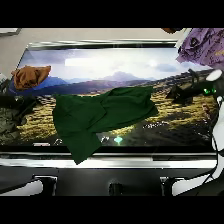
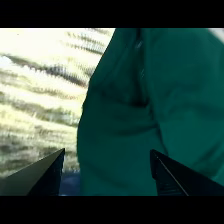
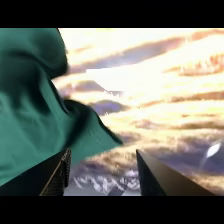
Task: Fold the clothes and pants, and hang the long-sleeved shirts on hangers.
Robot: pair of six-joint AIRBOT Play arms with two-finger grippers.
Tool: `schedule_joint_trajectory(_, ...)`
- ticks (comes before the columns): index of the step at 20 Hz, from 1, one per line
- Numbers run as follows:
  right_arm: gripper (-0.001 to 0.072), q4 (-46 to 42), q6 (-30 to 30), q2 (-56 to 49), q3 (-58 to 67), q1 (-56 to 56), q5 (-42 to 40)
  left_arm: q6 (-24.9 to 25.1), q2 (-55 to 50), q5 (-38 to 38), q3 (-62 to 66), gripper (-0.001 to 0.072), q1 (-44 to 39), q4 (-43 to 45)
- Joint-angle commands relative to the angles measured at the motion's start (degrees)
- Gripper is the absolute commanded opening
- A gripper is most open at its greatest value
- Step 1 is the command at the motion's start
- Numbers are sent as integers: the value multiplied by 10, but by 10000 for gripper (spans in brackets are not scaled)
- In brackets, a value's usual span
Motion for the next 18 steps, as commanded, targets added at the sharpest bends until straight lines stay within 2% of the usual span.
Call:
schedule_joint_trajectory(1,490,75,-67,8,-109,-27,-20,6,86,11,-124,613,27,-25)
schedule_joint_trajectory(4,490,89,-93,2,-155,-15,-65,6,106,12,-164,612,22,-25)
schedule_joint_trajectory(12,472,125,-116,-58,-157,35,-102,4,105,18,-166,613,22,-27)
schedule_joint_trajectory(13,332,119,-117,-59,-157,41,-105,4,105,16,-166,612,22,-27)
schedule_joint_trajectory(14,123,115,-117,-56,-157,43,-106,4,105,-2,-164,612,22,-27)
schedule_joint_trajectory(15,29,107,-115,-49,-157,42,-104,4,105,-13,-163,610,22,-27)
schedule_joint_trajectory(16,28,90,-108,-38,-157,38,-105,6,106,-14,-169,609,23,-27)
schedule_joint_trajectory(18,28,53,-85,-3,-157,32,-96,55,105,-9,-194,609,26,-29)
